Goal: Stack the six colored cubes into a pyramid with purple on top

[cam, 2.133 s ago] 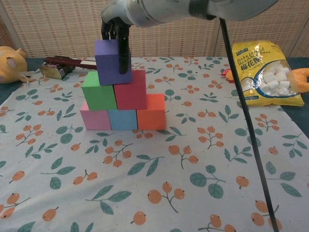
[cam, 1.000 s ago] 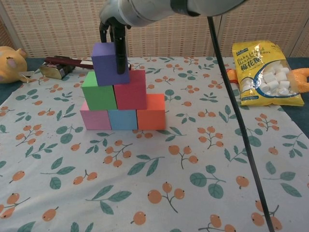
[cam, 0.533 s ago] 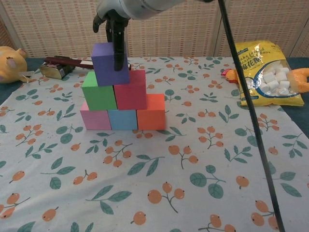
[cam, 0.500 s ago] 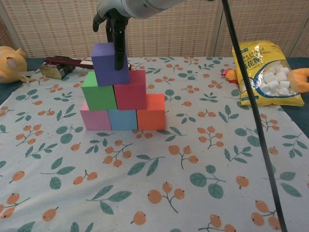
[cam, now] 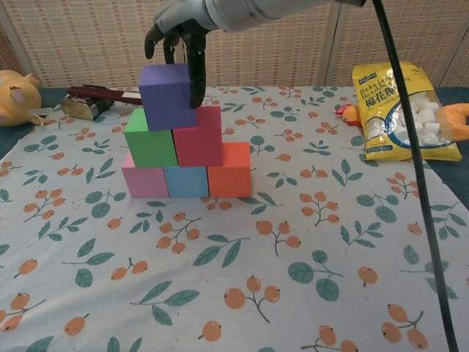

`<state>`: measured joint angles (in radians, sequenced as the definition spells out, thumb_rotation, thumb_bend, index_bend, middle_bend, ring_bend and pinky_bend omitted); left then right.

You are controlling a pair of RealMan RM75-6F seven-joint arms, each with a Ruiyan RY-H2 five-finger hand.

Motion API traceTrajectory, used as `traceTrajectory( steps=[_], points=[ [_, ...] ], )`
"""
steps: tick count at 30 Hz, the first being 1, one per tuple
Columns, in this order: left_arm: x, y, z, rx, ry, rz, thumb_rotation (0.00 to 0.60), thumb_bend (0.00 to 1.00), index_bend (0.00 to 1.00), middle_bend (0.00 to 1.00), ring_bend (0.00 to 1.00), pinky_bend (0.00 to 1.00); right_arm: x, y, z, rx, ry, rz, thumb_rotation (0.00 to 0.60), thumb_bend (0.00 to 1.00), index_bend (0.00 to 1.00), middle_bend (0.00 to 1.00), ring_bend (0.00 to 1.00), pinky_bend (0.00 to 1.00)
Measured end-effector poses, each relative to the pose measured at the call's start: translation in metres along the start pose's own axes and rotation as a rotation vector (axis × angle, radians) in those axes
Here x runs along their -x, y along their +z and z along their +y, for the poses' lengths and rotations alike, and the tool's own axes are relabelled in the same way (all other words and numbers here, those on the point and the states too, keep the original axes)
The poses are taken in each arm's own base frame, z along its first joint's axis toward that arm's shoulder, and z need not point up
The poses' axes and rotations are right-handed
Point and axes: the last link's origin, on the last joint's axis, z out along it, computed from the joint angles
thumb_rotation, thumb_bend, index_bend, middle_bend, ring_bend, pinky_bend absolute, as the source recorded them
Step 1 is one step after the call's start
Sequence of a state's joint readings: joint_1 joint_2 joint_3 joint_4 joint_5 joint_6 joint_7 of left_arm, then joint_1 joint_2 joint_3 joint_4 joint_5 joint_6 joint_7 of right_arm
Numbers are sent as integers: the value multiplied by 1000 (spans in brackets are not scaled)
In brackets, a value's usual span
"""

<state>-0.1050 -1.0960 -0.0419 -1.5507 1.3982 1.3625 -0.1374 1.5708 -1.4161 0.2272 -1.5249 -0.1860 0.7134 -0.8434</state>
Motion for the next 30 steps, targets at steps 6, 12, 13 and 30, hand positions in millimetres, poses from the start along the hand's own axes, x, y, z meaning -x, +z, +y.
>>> traceTrajectory(
  steps=[6, 12, 13, 30],
  points=[
    [0, 1, 0, 2, 0, 1, 600, 330, 232, 0, 0, 77, 3, 2, 1, -6, 0, -1, 600, 0, 185, 217, 0, 0],
    [1, 1, -1, 1, -1, -2, 600, 330, 232, 0, 0, 77, 5, 5, -1, -14, 6, 7, 600, 0, 258, 218, 0, 0],
    [1, 2, 0, 2, -1, -3, 600, 330, 232, 0, 0, 77, 6, 5, -1, -13, 8, 9, 600, 0, 278, 218, 0, 0],
    [2, 2, -1, 6, -3, -1, 600, 331, 232, 0, 0, 77, 1, 7, -4, 38, 46, 42, 600, 0, 414, 218, 0, 0]
  ],
)
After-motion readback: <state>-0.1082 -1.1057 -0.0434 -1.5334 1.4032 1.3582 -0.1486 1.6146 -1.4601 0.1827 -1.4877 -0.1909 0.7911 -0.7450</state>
